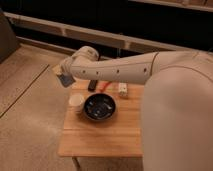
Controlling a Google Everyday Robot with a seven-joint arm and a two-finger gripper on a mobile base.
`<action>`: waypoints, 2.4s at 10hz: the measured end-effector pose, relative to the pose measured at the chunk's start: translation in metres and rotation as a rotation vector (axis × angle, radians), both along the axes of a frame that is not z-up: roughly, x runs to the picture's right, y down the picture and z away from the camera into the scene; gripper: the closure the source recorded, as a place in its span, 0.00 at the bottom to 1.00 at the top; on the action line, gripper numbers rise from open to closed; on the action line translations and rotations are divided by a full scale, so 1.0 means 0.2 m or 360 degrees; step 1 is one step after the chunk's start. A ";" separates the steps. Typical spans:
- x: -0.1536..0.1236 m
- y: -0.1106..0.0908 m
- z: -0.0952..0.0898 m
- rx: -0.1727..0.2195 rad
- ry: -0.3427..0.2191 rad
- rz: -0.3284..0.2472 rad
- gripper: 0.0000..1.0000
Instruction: Place the white sponge in the ceramic cup
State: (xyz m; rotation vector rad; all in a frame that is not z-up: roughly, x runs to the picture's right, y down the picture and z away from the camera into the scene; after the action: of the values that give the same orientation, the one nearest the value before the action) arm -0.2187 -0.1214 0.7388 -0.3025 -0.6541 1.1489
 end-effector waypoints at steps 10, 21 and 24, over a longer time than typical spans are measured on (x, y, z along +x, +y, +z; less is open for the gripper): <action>0.45 0.03 0.04 0.0108 0.0182 -0.0065 0.82; -0.11 0.45 0.06 -0.0018 -0.0059 -0.0317 0.82; -0.05 0.47 0.14 -0.0027 0.0032 -0.0382 0.82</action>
State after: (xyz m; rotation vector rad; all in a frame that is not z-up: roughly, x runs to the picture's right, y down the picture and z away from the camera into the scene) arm -0.2281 -0.0274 0.7665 -0.3732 -0.5738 0.9269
